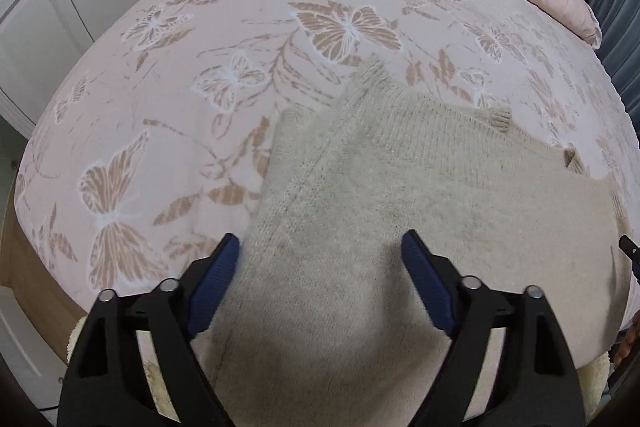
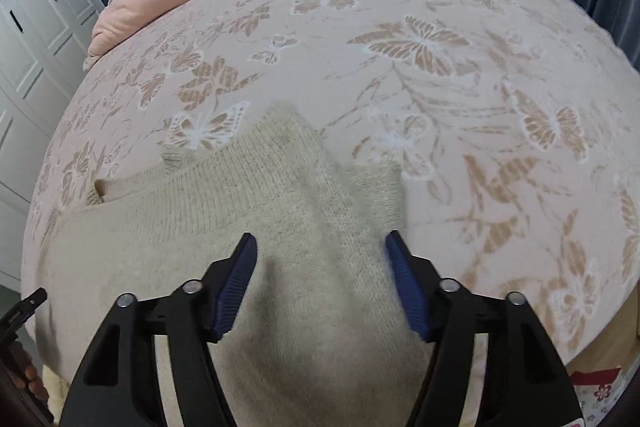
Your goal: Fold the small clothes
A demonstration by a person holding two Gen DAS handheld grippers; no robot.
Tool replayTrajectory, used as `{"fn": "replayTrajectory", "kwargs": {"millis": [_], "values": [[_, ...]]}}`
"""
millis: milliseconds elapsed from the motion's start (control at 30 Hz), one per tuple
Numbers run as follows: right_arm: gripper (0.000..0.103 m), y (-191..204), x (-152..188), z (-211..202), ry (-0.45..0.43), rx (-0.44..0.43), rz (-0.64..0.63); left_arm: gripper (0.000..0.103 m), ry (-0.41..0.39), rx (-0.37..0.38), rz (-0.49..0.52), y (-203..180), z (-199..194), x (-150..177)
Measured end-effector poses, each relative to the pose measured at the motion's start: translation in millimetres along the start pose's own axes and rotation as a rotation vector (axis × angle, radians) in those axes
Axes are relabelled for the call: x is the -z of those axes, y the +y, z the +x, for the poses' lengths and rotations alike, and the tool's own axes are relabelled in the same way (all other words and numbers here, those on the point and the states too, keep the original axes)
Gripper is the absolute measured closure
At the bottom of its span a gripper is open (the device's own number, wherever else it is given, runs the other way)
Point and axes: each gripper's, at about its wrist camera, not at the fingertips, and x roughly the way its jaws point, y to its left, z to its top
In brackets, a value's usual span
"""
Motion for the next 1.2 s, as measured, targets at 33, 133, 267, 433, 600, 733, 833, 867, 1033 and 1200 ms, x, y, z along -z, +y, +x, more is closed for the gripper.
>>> {"fn": "replayTrajectory", "kwargs": {"millis": [33, 133, 267, 433, 600, 733, 833, 867, 1033, 1200], "values": [[0.094, 0, 0, -3, 0.003, -0.036, 0.020, 0.051, 0.014, -0.014, 0.011, -1, 3, -1], [0.096, -6, 1, -40, -0.142, -0.085, 0.047, 0.064, 0.028, -0.027, 0.026, 2, 8, 0], [0.096, -46, 1, 6, -0.007, 0.026, 0.108, 0.065, 0.039, -0.051, 0.060, 1, 17, -1], [0.071, -34, -3, -27, -0.102, 0.058, 0.100, 0.064, 0.022, -0.080, 0.066, -3, 7, -4], [0.072, 46, 6, -52, -0.108, -0.127, -0.084, 0.061, -0.072, -0.011, 0.052, -21, -27, -12], [0.075, 139, 37, -6, 0.041, -0.211, -0.270, 0.052, -0.058, -0.031, 0.132, -56, -11, -14], [0.072, 182, 65, 30, 0.107, -0.103, -0.389, 0.050, 0.010, -0.076, 0.131, -55, 16, -9], [0.075, 190, 66, 20, 0.086, -0.092, -0.409, 0.050, -0.005, -0.064, 0.120, -50, 12, -8], [0.081, 208, 63, -11, 0.047, -0.188, -0.407, 0.048, -0.029, -0.076, 0.082, -23, 1, -2], [0.073, 221, 69, 29, 0.141, -0.115, -0.433, 0.037, 0.005, -0.054, -0.003, 2, 15, 5]]}}
